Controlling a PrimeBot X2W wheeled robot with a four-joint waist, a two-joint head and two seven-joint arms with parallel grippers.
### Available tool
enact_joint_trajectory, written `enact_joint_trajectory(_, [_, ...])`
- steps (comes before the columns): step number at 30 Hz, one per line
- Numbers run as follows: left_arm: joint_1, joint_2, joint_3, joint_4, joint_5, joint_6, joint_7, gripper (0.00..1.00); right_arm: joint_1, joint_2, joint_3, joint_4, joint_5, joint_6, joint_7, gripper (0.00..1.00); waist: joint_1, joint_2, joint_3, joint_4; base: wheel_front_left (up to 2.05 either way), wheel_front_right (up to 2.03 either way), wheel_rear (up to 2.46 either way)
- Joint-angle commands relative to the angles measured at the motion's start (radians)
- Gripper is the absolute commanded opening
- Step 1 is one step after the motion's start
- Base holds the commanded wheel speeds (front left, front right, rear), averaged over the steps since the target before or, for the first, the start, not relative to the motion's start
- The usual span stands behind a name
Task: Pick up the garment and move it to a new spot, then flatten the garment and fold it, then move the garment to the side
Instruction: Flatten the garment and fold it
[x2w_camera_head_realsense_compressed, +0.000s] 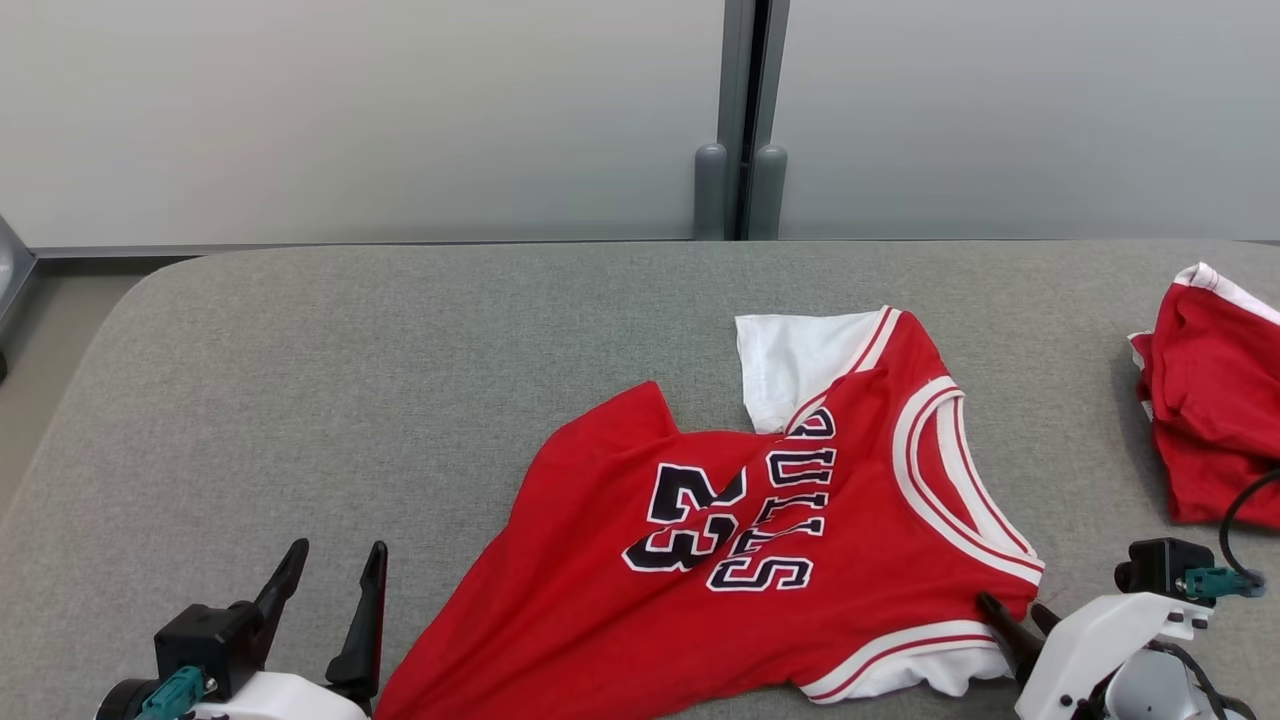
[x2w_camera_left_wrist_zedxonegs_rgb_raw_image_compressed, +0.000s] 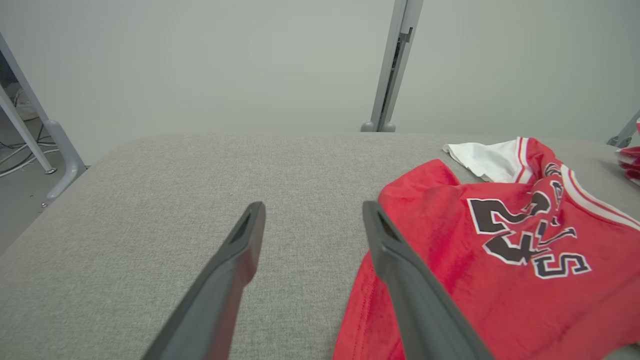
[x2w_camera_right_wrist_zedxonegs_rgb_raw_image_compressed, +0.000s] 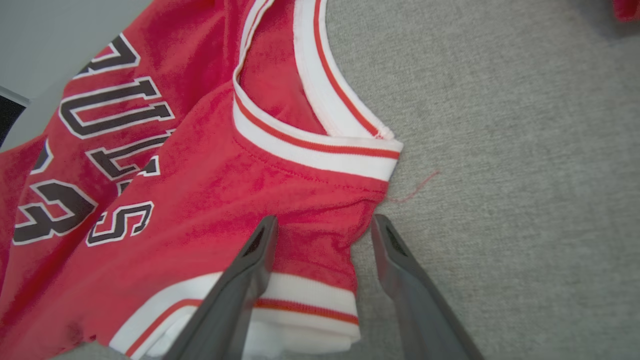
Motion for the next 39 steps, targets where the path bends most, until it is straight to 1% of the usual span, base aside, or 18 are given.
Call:
enact_joint_trajectory(1, [-0.018, 0.002, -0.001, 0.003, -0.001, -0.002, 0.001, 1.0, 0.009, 0.001, 0.004, -0.016, 0.007, 0.0, -0.016, 0.01, 0.0, 0.0, 0.001, 0.003, 0.0, 0.0, 0.0])
enact_joint_trajectory(4, [-0.016, 0.004, -0.003, 0.004, -0.003, -0.001, 0.004, 1.0, 0.0, 0.002, 0.019, -0.049, 0.023, 0.0, -0.041, 0.0, 0.0, 0.0, 0.001, 0.007, 0.0, 0.0, 0.0])
enact_joint_trajectory(8, [-0.02, 0.003, -0.007, 0.007, -0.006, -0.002, 0.005, 1.0, -0.024, 0.005, 0.051, -0.107, 0.087, 0.0, -0.059, 0.0, 0.0, 0.0, 0.009, 0.015, 0.0, 0.0, 0.0])
enact_joint_trajectory(11, [-0.026, -0.002, -0.017, 0.014, -0.005, -0.008, 0.01, 1.0, -0.032, -0.011, 0.068, -0.15, 0.12, 0.0, -0.064, 0.0, 0.0, 0.0, 0.011, 0.034, 0.0, 0.0, 0.0])
enact_joint_trajectory(14, [-0.032, -0.007, -0.027, 0.021, -0.005, -0.013, 0.01, 1.0, -0.018, -0.033, 0.044, -0.164, 0.103, 0.0, -0.053, 0.0, 0.0, 0.0, 0.015, 0.059, 0.0, 0.0, 0.0])
enact_joint_trajectory(17, [-0.032, -0.007, -0.03, 0.035, -0.008, -0.017, 0.003, 1.0, 0.001, -0.036, -0.01, -0.17, 0.074, 0.0, -0.041, 0.0, 0.0, 0.0, 0.023, 0.07, 0.0, 0.0, 0.0])
enact_joint_trajectory(18, [-0.031, -0.007, -0.032, 0.039, -0.01, -0.019, 0.003, 1.0, 0.007, -0.036, -0.032, -0.172, 0.055, 0.0, -0.035, 0.34, 0.0, 0.0, 0.027, 0.07, 0.0, 0.0, 0.0])
enact_joint_trajectory(19, [-0.033, -0.008, -0.034, 0.042, -0.011, -0.022, 0.002, 1.0, 0.012, -0.035, -0.056, -0.175, 0.039, 0.0, -0.032, 1.0, 0.0, 0.0, 0.03, 0.069, 0.0, 0.0, 0.0])
enact_joint_trajectory(23, [-0.045, -0.014, -0.037, 0.056, -0.016, -0.024, 0.0, 1.0, 0.034, -0.009, -0.123, -0.173, -0.003, 0.0, 0.015, 1.0, 0.0, 0.0, 0.038, 0.057, 0.0, 0.0, 0.0])
enact_joint_trajectory(27, [-0.054, -0.018, -0.043, 0.065, -0.018, -0.028, -0.001, 1.0, 0.045, 0.008, -0.146, -0.177, -0.022, 0.0, 0.057, 1.0, 0.0, 0.0, 0.042, 0.042, 0.0, 0.0, 0.0])
enact_joint_trajectory(33, [-0.066, -0.015, -0.045, 0.076, -0.018, -0.034, -0.001, 1.0, 0.059, 0.025, -0.149, -0.105, -0.022, 0.0, 0.095, 1.0, 0.0, 0.0, 0.036, 0.034, 0.0, 0.0, 0.0])
enact_joint_trajectory(36, [-0.066, -0.011, -0.047, 0.079, -0.019, -0.033, 0.0, 1.0, 0.048, 0.029, -0.141, -0.056, -0.002, 0.0, 0.105, 1.0, 0.0, 0.0, 0.035, 0.036, 0.0, 0.0, 0.0])
enact_joint_trajectory(39, [-0.067, -0.011, -0.05, 0.079, -0.02, -0.032, 0.001, 1.0, 0.031, 0.032, -0.125, -0.014, 0.025, 0.0, 0.091, 1.0, 0.0, 0.0, 0.033, 0.044, 0.0, 0.0, 0.0])
